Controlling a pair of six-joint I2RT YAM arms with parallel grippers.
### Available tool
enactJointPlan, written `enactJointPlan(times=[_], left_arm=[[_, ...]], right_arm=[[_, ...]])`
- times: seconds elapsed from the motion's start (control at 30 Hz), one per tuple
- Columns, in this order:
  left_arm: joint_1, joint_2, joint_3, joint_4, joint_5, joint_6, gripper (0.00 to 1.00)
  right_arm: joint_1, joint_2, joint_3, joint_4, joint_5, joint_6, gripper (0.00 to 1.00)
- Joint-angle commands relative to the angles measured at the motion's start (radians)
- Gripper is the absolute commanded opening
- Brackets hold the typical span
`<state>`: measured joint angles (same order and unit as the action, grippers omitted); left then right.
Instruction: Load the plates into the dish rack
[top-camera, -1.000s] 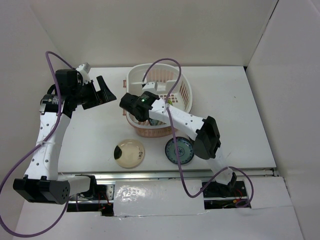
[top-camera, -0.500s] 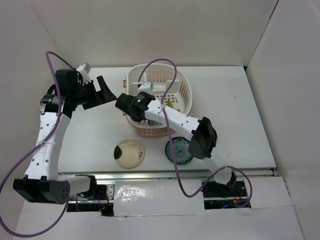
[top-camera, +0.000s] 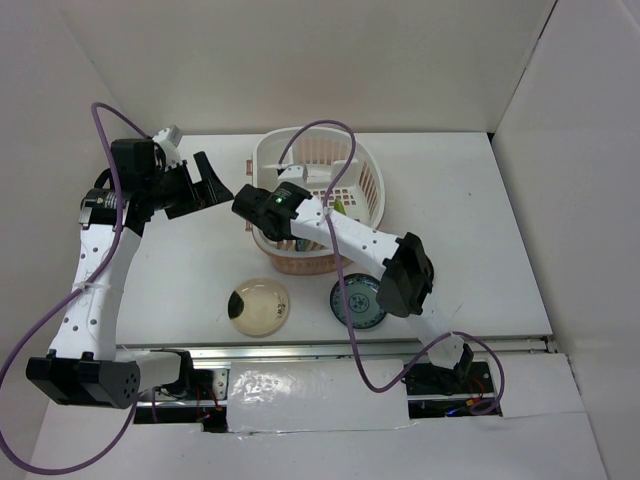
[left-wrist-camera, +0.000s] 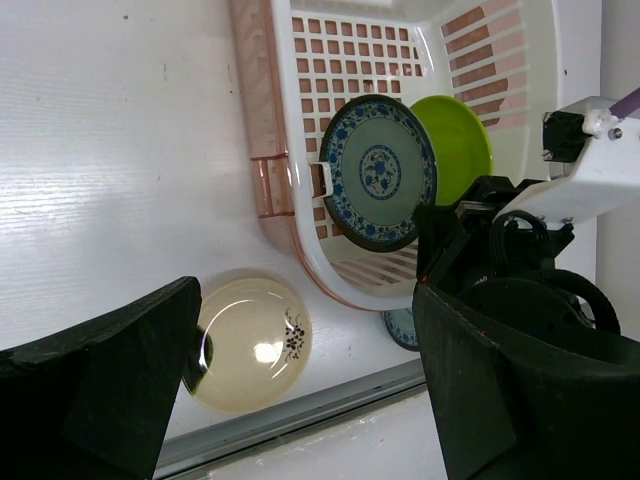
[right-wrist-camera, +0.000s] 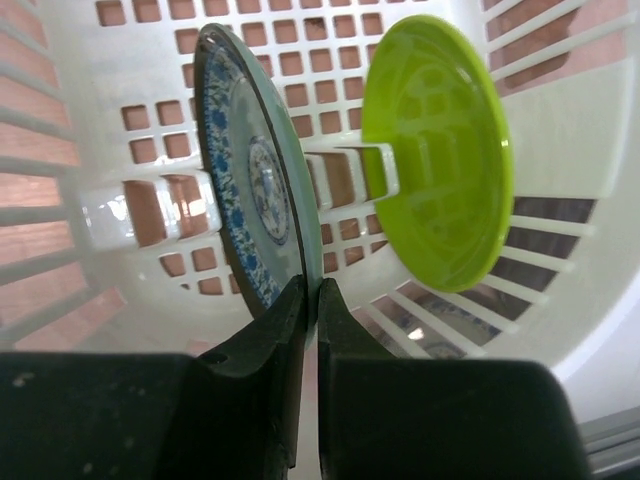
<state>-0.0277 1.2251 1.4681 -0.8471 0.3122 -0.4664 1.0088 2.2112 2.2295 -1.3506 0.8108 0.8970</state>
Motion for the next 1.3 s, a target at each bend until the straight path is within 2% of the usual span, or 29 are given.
enactJointPlan(times=[0.0, 0.07, 0.17, 0.2, 0.23, 0.27, 0.3, 0.4, 0.53, 0.57, 0.73, 0.9, 0.93, 0.97, 1.0, 1.03, 1.1, 1.13, 1.2, 1.23, 1.27], left_arm=[[0.005, -0.018, 0.004, 0.02, 0.008, 0.028, 0.99], [0.005, -0.018, 0.006, 0.02, 0.007, 0.029, 0.99], [0.005, -0.022, 0.008, 0.022, 0.005, 0.029, 0.99], [0.005, -0.022, 0.009, 0.022, 0.004, 0.029, 0.99], [0.005, -0.021, 0.009, 0.02, 0.005, 0.029, 0.99], [0.005, -0.022, 0.009, 0.019, 0.002, 0.028, 0.99], [0.005, -0.026, 0.006, 0.02, 0.002, 0.028, 0.99], [0.005, -0.032, 0.001, 0.026, -0.008, 0.029, 0.99], [0.005, -0.026, 0.006, 0.02, -0.001, 0.028, 0.99], [0.005, -0.027, 0.003, 0.026, -0.001, 0.028, 0.99], [0.006, -0.012, -0.015, 0.036, 0.005, 0.023, 0.99], [0.005, 0.037, -0.109, 0.057, 0.004, -0.024, 0.99], [0.006, 0.042, -0.115, 0.057, 0.001, -0.031, 0.99], [0.006, 0.039, -0.12, 0.057, -0.014, -0.04, 0.99], [0.006, 0.036, -0.123, 0.062, -0.019, -0.04, 0.99], [0.006, 0.027, -0.123, 0.066, -0.022, -0.038, 0.99], [0.006, 0.02, -0.114, 0.066, -0.038, -0.041, 0.99], [0.008, 0.02, -0.108, 0.063, -0.038, -0.049, 0.99], [0.011, 0.02, -0.092, 0.057, -0.019, -0.052, 0.99], [0.011, 0.019, -0.089, 0.056, -0.018, -0.055, 0.99], [0.014, 0.017, -0.086, 0.056, -0.01, -0.055, 0.99]], right_arm=[[0.001, 0.001, -0.021, 0.085, -0.119, 0.008, 0.13], [0.001, 0.002, -0.016, 0.088, -0.128, 0.005, 0.13], [0.001, 0.002, -0.013, 0.099, -0.142, -0.004, 0.19], [0.001, 0.001, -0.014, 0.102, -0.145, -0.007, 0.27], [-0.001, -0.002, -0.018, 0.108, -0.151, -0.01, 0.29], [-0.003, -0.002, -0.021, 0.113, -0.162, -0.018, 0.41], [-0.003, -0.002, -0.019, 0.113, -0.16, -0.017, 0.45], [-0.003, -0.01, -0.005, 0.1, -0.151, -0.018, 0.56], [-0.009, -0.051, 0.018, 0.106, -0.133, -0.046, 0.59], [-0.009, -0.068, 0.027, 0.108, -0.128, -0.064, 0.67], [-0.025, -0.122, 0.139, 0.09, -0.084, -0.104, 0.7], [-0.056, -0.3, 0.085, 0.137, -0.07, -0.124, 0.71], [-0.061, -0.383, 0.053, 0.139, -0.041, -0.095, 0.74], [-0.067, -0.433, -0.04, 0.139, -0.032, -0.07, 0.75], [-0.088, -0.552, -0.107, 0.148, -0.035, -0.028, 0.77], [-0.102, -0.617, -0.278, 0.163, -0.041, -0.006, 0.78], [-0.145, -0.765, -0.512, 0.276, -0.077, 0.034, 0.81], [-0.227, -0.935, -0.782, 0.417, -0.176, 0.036, 0.83], [-0.342, -1.086, -1.015, 0.52, -0.299, 0.058, 0.84], [-0.439, -1.225, -1.204, 0.594, -0.382, 0.069, 0.85], [-0.482, -1.287, -1.287, 0.622, -0.422, 0.075, 0.85]])
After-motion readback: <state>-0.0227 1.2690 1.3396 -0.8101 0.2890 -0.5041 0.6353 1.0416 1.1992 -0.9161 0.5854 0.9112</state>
